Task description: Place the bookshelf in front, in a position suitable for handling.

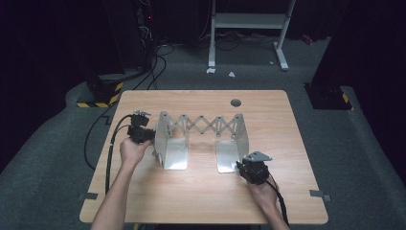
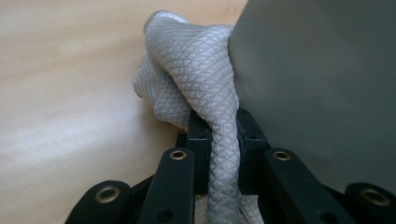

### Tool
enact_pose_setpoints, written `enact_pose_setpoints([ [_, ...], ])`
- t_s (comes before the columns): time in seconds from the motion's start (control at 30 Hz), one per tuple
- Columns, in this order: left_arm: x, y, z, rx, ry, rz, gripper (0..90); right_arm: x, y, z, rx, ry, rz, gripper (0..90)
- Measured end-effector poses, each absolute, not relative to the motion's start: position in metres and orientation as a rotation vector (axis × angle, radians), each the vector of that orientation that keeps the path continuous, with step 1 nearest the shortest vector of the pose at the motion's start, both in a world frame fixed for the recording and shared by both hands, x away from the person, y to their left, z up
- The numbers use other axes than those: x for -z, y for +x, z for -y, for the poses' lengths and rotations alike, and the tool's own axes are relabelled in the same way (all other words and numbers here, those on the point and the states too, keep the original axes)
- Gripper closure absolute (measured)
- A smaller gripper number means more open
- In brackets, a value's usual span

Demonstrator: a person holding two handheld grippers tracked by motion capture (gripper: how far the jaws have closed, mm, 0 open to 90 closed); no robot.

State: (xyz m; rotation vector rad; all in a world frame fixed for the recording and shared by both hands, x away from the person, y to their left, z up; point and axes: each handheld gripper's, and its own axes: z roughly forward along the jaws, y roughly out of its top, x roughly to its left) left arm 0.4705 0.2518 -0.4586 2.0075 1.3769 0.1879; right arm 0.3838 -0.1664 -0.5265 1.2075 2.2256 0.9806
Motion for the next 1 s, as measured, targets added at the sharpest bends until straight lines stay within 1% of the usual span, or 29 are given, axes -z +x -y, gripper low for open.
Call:
enact_pose_setpoints([
  [0.1,0.481,0.464,-0.251,-0.150,2.036,-1.396,79.1,0.526,0.384,0.166,-0.981,1.209,-2.225,70.8],
  [0.23,0.480,0.456,-0.253,-0.151,2.019,-1.379,79.1,0.527,0.384,0.166,-0.981,1.210,-2.225,70.8],
  [0.33,0.458,0.444,-0.257,-0.202,1.964,-1.320,79.1,0.527,0.384,0.166,-0.980,1.210,-2.224,70.8],
  [0.47,0.415,0.425,-0.259,-0.296,1.922,-1.226,79.2,0.527,0.383,0.166,-0.981,1.211,-2.223,70.7],
  [0.5,0.398,0.415,-0.259,-0.332,1.914,-1.194,79.2,0.527,0.383,0.166,-0.980,1.209,-2.223,70.7],
  [0.53,0.398,0.415,-0.259,-0.332,1.914,-1.194,79.2,0.527,0.383,0.166,-0.980,1.209,-2.223,70.7],
  [0.57,0.391,0.408,-0.259,-0.347,1.911,-1.179,79.2,0.527,0.383,0.166,-0.980,1.209,-2.223,70.7],
  [0.67,0.384,0.393,-0.260,-0.360,1.889,-1.152,79.1,0.527,0.383,0.166,-0.982,1.215,-2.222,70.7],
  [0.7,0.386,0.385,-0.259,-0.366,1.886,-1.150,79.2,0.527,0.383,0.166,-0.981,1.214,-2.222,70.7],
  [0.8,0.395,0.381,-0.259,-0.354,1.896,-1.162,79.1,0.527,0.383,0.166,-0.982,1.215,-2.223,70.7],
  [0.9,0.418,0.381,-0.256,-0.321,1.925,-1.204,79.1,0.527,0.383,0.166,-0.983,1.213,-2.223,70.7],
  [1.0,0.443,0.381,-0.252,-0.277,1.918,-1.250,79.0,0.527,0.383,0.166,-0.983,1.215,-2.223,70.6],
])
